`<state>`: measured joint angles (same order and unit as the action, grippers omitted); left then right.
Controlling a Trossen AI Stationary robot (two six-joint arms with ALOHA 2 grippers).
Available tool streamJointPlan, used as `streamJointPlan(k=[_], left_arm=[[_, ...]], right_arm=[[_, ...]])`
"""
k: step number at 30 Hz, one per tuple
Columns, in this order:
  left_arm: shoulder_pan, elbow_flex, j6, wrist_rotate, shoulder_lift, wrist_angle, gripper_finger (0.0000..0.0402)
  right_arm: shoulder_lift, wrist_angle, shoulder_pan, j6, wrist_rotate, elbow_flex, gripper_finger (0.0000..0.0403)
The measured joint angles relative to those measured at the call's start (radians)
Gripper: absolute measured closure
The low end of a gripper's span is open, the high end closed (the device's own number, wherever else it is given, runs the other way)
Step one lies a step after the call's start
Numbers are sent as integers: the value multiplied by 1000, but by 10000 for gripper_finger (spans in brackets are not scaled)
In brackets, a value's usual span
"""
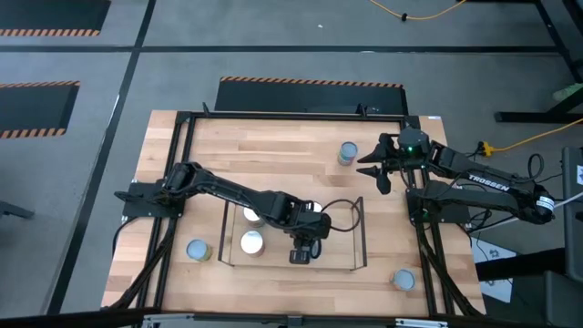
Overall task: Pick and place cans onto a shelf
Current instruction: Put the white green canned carrot on the shelf, then put the white green canned oranges on the shelf
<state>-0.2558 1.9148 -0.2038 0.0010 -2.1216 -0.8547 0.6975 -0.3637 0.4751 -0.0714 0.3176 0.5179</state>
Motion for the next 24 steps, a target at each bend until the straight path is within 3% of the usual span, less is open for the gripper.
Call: streamJointPlan(k=[3, 9, 15, 19, 24], left_arm=[[0, 35, 28, 0, 6, -6, 370], [0, 132, 147, 0, 51, -80, 377], [-2, 137, 219, -84, 177, -139, 387], [-7, 70, 234, -133, 285, -163, 395], [-25, -146, 215, -161, 416, -102, 400]], right_arm=[[0, -3, 0, 32, 31, 12, 244], [0, -23, -11, 94, 207, 84, 244], [-13, -99, -99, 121, 226, 189, 244], [-29, -134, -190, 150, 205, 252, 244], [-57, -144, -336, 277, 208, 283, 244]])
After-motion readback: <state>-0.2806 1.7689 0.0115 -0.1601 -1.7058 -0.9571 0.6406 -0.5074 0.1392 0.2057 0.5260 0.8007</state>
